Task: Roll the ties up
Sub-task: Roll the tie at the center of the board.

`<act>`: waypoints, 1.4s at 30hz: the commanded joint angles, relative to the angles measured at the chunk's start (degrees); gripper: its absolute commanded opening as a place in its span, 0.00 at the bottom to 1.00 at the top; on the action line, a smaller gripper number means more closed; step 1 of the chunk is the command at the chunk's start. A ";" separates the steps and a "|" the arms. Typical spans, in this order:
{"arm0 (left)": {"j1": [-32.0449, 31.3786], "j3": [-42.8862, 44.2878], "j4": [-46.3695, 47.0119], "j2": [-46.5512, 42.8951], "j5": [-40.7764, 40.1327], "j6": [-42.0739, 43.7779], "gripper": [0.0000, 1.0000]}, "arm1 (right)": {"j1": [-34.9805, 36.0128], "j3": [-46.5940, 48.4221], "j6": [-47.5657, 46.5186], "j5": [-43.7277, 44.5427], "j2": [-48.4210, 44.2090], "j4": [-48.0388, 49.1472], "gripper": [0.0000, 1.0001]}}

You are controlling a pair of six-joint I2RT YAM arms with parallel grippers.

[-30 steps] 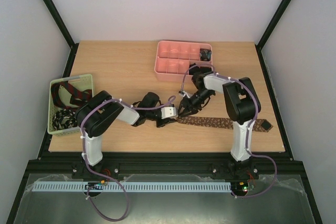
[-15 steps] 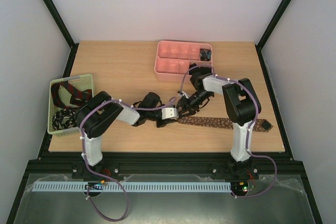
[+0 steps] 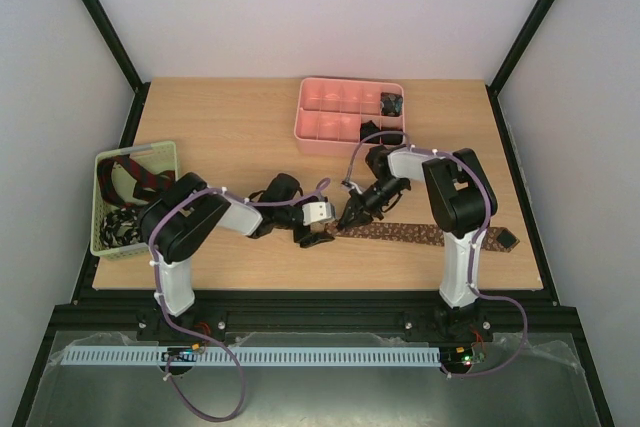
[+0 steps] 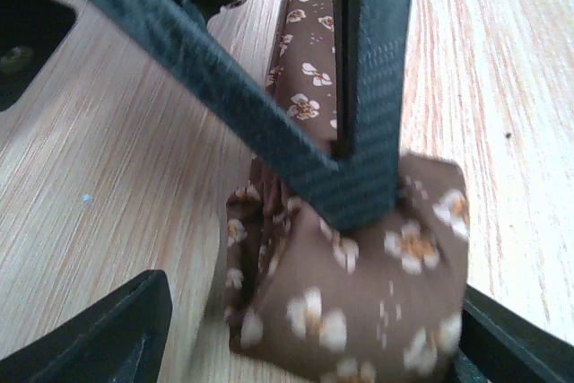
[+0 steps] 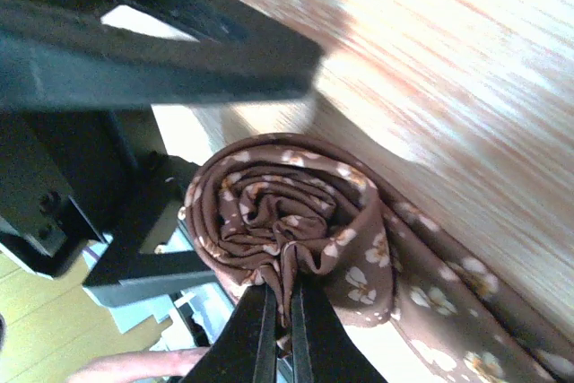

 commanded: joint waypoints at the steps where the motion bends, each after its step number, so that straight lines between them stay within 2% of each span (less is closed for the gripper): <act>1: 0.30 -1.66 -3.88 -1.35 4.89 -0.63 0.82 | -2.36 -2.46 -4.43 1.89 1.09 -2.42 0.01; 4: -0.67 -0.03 -4.43 -0.63 5.72 -0.82 0.86 | -4.20 -3.08 -5.53 3.28 1.95 -1.82 0.01; 7: -2.02 1.63 -4.00 1.50 5.29 -1.51 0.86 | -5.29 -3.66 -6.47 4.69 2.32 -1.41 0.01; 16: -3.45 6.82 0.55 7.90 3.73 -6.20 0.74 | -5.60 -4.56 -7.39 7.13 3.31 0.77 0.01; 18: -3.54 7.18 1.14 8.77 4.18 -6.43 0.68 | -5.58 -5.17 -7.26 7.56 3.29 1.22 0.01; 22: -3.76 6.30 -0.01 8.81 2.48 -4.55 0.46 | -5.60 -4.86 -6.40 7.74 2.65 1.78 0.04; 25: -3.83 5.09 -3.39 7.62 -0.39 -2.07 0.32 | -5.63 -3.50 -5.94 7.78 0.56 0.04 0.17; 27: -3.89 3.61 -4.78 6.37 -2.15 -0.67 0.28 | -5.73 -2.42 -6.29 7.71 -1.37 -2.43 0.26; 31: -3.93 1.90 -7.57 5.08 -3.31 1.27 0.28 | -5.76 -1.41 -7.29 6.59 -5.43 -6.89 0.38; 34: -4.19 1.81 -8.72 5.00 -4.11 1.73 0.28 | -5.40 -0.96 -6.24 1.51 -7.05 -8.36 0.44; 42: -4.68 3.03 -10.00 5.75 -5.21 1.62 0.30 | -1.89 -1.02 -0.75 -0.25 -4.50 -4.49 0.43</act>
